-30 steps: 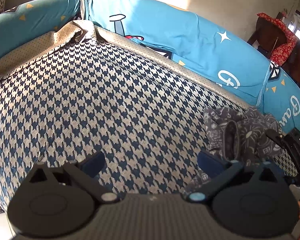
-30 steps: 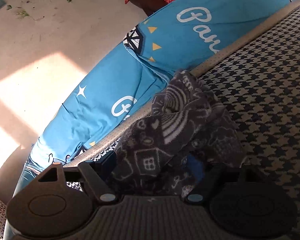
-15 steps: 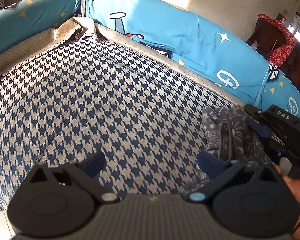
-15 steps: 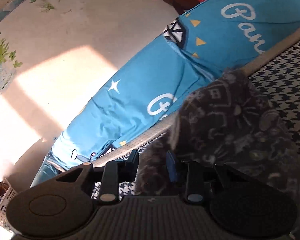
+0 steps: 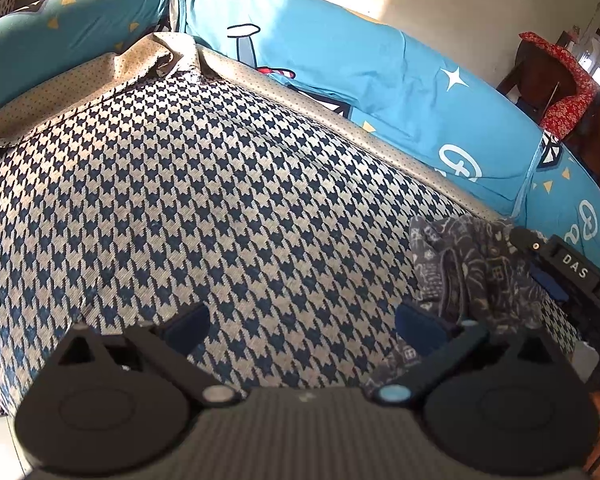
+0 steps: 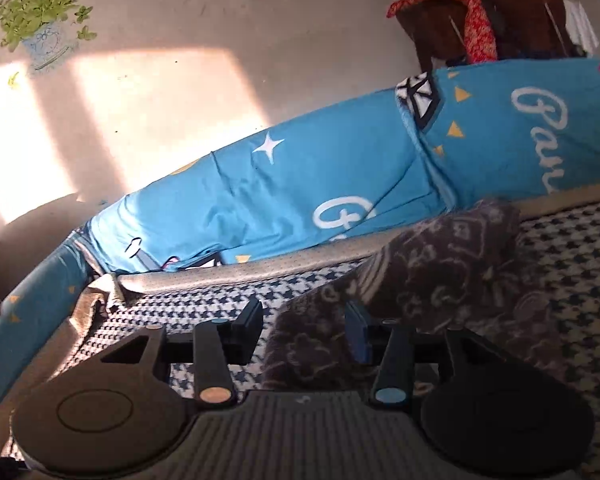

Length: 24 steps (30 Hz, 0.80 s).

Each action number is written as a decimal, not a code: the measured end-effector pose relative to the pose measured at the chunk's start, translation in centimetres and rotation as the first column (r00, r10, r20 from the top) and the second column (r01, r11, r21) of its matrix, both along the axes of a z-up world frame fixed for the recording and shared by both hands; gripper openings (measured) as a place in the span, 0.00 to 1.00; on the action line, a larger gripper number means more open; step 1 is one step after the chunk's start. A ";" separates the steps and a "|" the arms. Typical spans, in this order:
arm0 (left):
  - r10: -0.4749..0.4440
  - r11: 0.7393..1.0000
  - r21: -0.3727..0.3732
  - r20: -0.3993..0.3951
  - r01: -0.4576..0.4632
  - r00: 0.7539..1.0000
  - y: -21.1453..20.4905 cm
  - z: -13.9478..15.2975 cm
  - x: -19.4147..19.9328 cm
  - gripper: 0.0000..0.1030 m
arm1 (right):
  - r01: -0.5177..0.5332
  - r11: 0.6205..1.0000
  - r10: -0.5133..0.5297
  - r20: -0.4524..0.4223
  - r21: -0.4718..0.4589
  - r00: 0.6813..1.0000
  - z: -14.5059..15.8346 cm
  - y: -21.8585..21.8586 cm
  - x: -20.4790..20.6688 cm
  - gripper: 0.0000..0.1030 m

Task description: Fold clothes

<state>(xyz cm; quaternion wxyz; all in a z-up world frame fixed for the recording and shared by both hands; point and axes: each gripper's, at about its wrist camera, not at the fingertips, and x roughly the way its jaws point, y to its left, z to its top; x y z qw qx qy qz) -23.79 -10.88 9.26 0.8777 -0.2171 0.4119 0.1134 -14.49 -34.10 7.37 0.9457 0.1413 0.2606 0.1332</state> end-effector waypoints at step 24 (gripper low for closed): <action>-0.045 0.999 -0.010 -0.018 0.045 0.999 -0.1 -0.3 0.0 1.00 | 0.181 0.983 -0.178 -0.108 0.015 0.978 -4.1 -2.6 5.0 0.42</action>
